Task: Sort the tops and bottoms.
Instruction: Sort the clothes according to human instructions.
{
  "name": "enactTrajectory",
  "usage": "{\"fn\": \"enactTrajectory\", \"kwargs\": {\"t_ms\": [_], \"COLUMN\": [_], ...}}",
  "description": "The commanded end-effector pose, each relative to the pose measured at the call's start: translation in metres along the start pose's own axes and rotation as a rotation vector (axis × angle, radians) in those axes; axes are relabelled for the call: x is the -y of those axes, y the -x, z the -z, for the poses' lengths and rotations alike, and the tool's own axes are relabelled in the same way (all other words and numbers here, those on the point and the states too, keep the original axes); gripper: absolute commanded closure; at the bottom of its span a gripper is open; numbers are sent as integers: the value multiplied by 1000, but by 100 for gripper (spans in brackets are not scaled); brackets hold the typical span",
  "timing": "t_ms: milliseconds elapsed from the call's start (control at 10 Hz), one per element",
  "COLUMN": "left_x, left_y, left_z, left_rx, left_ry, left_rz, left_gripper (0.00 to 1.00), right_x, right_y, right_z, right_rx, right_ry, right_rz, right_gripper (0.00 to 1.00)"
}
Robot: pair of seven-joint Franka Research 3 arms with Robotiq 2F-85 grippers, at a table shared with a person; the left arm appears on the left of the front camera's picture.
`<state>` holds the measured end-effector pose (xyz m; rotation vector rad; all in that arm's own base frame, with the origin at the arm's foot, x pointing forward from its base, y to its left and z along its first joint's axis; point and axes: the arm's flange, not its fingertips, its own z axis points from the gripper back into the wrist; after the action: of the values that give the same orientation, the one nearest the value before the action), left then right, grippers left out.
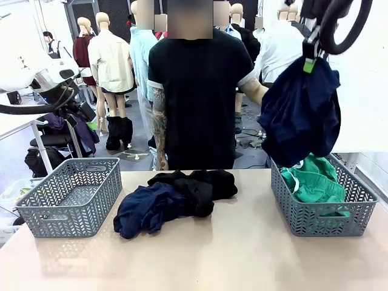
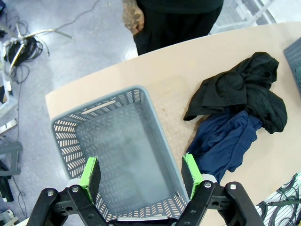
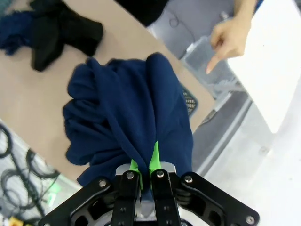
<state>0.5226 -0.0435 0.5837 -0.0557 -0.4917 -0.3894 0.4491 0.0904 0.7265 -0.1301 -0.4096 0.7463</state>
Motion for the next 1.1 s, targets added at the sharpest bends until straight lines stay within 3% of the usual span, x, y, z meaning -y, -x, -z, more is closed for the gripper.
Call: {"fn": "enactTrajectory", "kwargs": {"t_ms": [0, 100, 400, 900, 1000], "left_x": [-1, -1, -1, -1, -1], "left_y": [-2, -2, -2, -2, -2], "left_z": [-2, -2, -2, -2, -2], "left_rx": [-5, -5, -5, -5, -5], "left_ry": [-3, -3, -3, -3, -3], "left_rz": [-17, -17, -17, -17, -17], "left_gripper": [11, 11, 11, 11, 11], "right_x": [12, 24, 49, 41, 41], "right_y": [16, 28, 61, 58, 58], "right_z": [37, 50, 91, 182, 182], "right_rx": [-11, -39, -70, -115, -140], "right_ry": [83, 93, 10, -188, -173], "right_rz": [219, 310, 412, 381, 398], "right_gripper": [100, 100, 100, 100, 93]}}
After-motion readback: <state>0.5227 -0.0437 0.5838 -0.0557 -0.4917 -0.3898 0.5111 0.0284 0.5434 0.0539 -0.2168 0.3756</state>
